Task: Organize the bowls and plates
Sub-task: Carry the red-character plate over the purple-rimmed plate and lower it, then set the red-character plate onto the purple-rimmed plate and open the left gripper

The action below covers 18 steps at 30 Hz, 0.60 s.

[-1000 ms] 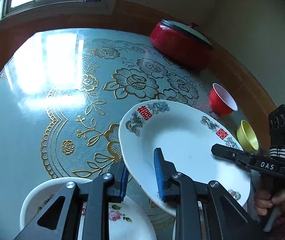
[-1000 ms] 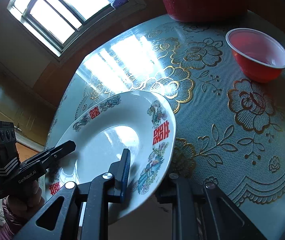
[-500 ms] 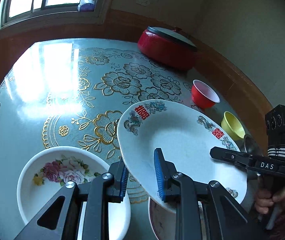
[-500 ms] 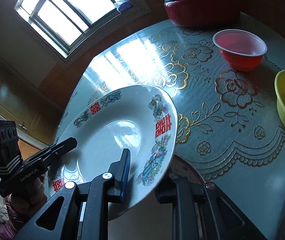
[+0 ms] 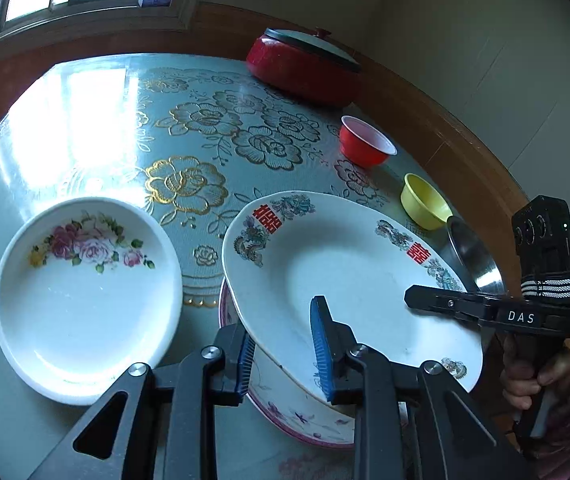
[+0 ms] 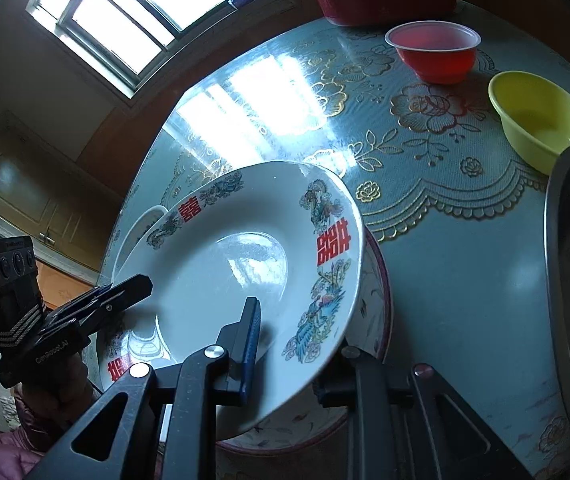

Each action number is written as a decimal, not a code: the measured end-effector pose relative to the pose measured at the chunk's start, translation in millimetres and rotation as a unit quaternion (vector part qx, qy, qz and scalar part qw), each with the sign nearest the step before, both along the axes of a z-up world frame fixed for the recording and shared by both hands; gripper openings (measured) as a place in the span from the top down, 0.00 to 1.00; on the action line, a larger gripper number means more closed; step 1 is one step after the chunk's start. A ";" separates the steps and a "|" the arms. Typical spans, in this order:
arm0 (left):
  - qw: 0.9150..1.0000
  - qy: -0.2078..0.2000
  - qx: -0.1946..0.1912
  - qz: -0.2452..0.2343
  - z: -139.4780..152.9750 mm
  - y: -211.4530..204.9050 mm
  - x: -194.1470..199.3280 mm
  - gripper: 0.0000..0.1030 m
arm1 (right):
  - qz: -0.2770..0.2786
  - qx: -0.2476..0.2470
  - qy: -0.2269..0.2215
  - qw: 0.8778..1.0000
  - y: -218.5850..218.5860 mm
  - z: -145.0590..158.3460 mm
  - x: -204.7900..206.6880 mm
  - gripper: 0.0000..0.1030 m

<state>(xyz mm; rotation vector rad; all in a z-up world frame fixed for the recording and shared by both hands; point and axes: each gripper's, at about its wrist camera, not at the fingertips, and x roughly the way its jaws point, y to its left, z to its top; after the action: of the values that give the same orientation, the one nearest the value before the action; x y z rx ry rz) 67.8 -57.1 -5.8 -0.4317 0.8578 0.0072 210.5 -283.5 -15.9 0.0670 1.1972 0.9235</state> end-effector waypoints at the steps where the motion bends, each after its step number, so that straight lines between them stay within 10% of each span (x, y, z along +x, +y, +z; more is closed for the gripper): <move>1: 1.000 0.004 -0.003 0.000 -2.7 -2.6 -2.1 0.73 | 0.001 -0.004 0.003 1.000 -1.7 -1.7 -1.6 0.79; 18: 1.000 0.015 -0.011 0.014 -10.8 -17.5 -20.3 0.73 | 0.013 -0.040 -0.018 0.999 -19.3 4.6 -20.1 0.74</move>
<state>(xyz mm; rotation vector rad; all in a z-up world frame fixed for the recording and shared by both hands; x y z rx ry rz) 47.5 -74.7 -16.7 -0.4648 0.8826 0.0299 190.4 -302.8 -11.3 -0.0288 1.2030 0.8964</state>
